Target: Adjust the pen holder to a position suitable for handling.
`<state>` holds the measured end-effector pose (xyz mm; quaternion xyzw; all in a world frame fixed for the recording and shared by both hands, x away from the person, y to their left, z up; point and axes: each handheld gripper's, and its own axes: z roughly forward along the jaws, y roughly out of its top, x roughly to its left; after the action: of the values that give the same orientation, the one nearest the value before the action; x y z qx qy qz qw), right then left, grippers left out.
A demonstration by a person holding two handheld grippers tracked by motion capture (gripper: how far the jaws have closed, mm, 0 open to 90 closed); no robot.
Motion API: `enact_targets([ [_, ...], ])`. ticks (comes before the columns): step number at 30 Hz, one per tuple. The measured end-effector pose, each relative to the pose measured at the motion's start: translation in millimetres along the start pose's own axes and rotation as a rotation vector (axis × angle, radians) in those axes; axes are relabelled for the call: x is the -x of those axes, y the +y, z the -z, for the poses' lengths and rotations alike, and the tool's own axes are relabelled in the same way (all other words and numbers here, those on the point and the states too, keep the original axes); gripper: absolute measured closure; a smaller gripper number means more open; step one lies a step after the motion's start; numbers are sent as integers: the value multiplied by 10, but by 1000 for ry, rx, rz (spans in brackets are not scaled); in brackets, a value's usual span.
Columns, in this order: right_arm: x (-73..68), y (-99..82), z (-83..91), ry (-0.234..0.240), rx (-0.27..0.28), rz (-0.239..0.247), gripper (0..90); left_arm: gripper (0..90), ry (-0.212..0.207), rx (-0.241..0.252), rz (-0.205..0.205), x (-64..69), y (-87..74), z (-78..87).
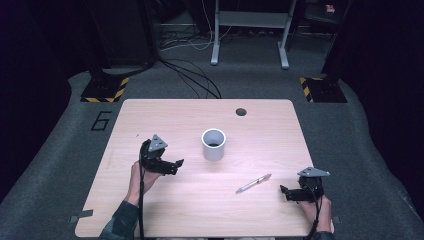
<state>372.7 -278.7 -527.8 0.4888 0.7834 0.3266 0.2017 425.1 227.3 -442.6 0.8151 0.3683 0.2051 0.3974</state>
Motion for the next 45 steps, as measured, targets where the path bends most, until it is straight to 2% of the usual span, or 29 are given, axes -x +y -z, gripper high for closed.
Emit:
enact_targets([
  [6,-1,1,3,0,-6,0,20,12,-38,20,-10,68,153,-130],
  [10,1,2,3,0,-6,2,21,17,-96,30,-16,98,251,-206],
  [19,3,2,4,-1,-3,3,24,25,-138,35,-66,216,499,-358],
  [20,4,2,4,0,-3,4,24,25,-151,28,-76,227,527,-376],
  [23,4,2,4,0,-3,3,25,38,-156,27,-103,278,598,-444],
  [25,5,1,5,-1,-3,3,27,93,-160,23,-115,307,633,-478],
  [29,5,1,5,0,-2,3,29,147,-163,13,-147,363,712,-575],
  [30,4,1,5,0,-1,2,29,160,-170,13,-142,379,725,-597],
  [34,4,1,5,0,-1,3,30,250,-184,-3,-179,414,765,-684],
  [36,4,1,5,0,-1,2,30,313,-189,-15,-189,433,775,-724],
  [38,4,1,5,0,0,2,30,417,-186,-20,-192,450,781,-757],
  [39,1,2,5,1,1,-3,30,434,-180,-20,-192,455,788,-770],
  [41,4,1,5,0,0,2,31,494,-212,-23,-203,453,797,-795],
  [42,4,1,5,0,0,2,31,494,-211,-17,-190,470,791,-811],
  [45,2,1,5,1,0,-1,31,555,-233,-38,-220,476,797,-854],
])
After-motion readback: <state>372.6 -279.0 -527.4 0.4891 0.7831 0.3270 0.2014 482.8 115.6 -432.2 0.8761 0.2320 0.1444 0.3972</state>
